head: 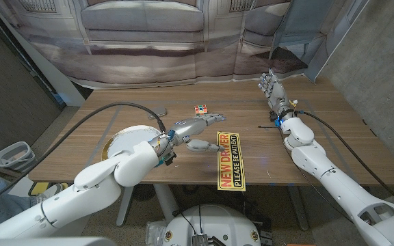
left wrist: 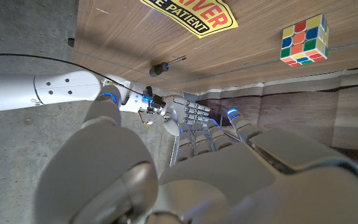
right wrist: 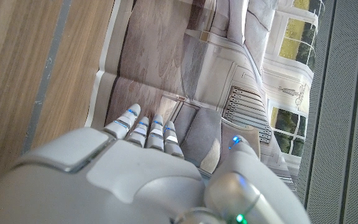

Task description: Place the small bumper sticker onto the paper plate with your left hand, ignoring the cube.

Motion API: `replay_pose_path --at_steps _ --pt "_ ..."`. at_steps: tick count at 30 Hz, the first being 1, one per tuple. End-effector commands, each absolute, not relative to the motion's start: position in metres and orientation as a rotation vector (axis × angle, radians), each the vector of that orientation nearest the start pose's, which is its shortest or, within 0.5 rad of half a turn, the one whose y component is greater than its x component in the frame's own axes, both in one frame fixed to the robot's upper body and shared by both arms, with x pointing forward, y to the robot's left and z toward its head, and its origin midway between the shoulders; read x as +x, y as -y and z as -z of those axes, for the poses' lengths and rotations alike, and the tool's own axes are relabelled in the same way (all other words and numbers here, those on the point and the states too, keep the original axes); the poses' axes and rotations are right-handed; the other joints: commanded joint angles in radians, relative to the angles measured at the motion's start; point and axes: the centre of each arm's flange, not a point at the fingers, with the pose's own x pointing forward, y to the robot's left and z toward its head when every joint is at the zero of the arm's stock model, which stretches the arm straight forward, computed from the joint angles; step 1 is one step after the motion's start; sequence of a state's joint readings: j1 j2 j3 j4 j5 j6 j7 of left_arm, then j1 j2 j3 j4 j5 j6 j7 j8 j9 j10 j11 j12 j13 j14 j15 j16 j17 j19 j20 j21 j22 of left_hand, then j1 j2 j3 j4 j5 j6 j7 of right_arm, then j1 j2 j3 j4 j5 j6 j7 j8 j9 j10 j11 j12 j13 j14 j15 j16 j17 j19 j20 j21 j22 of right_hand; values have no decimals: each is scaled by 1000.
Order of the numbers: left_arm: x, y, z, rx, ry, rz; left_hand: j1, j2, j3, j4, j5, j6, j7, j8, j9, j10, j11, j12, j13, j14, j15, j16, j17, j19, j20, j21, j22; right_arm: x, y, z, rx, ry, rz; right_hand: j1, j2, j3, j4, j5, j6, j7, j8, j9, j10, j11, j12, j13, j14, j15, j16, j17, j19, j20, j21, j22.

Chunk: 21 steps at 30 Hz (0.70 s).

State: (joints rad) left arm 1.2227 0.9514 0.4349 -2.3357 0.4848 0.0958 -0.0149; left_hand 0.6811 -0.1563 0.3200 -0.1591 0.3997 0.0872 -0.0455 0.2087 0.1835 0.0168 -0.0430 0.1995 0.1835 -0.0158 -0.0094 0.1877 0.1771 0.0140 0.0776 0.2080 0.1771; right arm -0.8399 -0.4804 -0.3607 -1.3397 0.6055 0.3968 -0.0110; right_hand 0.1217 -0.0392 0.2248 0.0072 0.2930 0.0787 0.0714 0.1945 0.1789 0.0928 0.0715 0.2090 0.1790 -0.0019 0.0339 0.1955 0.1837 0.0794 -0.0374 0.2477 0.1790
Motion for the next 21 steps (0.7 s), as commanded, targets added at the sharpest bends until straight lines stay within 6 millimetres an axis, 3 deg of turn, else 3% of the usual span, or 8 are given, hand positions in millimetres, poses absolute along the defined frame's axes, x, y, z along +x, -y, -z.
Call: replay_pose_path --at_steps 1,21 --pt "430 -129 40 1369 851 332 16 -3 -7 0 4 3 -10 -1 6 -3 -16 0 5 10 5 2 1 11 21 11 3 637 278 -3 57 743 -194 10 5 1 -2 0 5 -2 -1 6 9 -2 0 3 10 0 -6 2 11 -17 -3 5" --pt "437 -124 41 1417 817 372 27 -7 -20 3 4 8 -15 -2 7 3 -24 3 5 20 -7 3 2 16 31 9 5 641 273 -4 56 739 -198 11 6 0 -4 -1 5 -5 -1 6 8 -2 -1 3 11 0 -6 2 12 -16 -7 5"
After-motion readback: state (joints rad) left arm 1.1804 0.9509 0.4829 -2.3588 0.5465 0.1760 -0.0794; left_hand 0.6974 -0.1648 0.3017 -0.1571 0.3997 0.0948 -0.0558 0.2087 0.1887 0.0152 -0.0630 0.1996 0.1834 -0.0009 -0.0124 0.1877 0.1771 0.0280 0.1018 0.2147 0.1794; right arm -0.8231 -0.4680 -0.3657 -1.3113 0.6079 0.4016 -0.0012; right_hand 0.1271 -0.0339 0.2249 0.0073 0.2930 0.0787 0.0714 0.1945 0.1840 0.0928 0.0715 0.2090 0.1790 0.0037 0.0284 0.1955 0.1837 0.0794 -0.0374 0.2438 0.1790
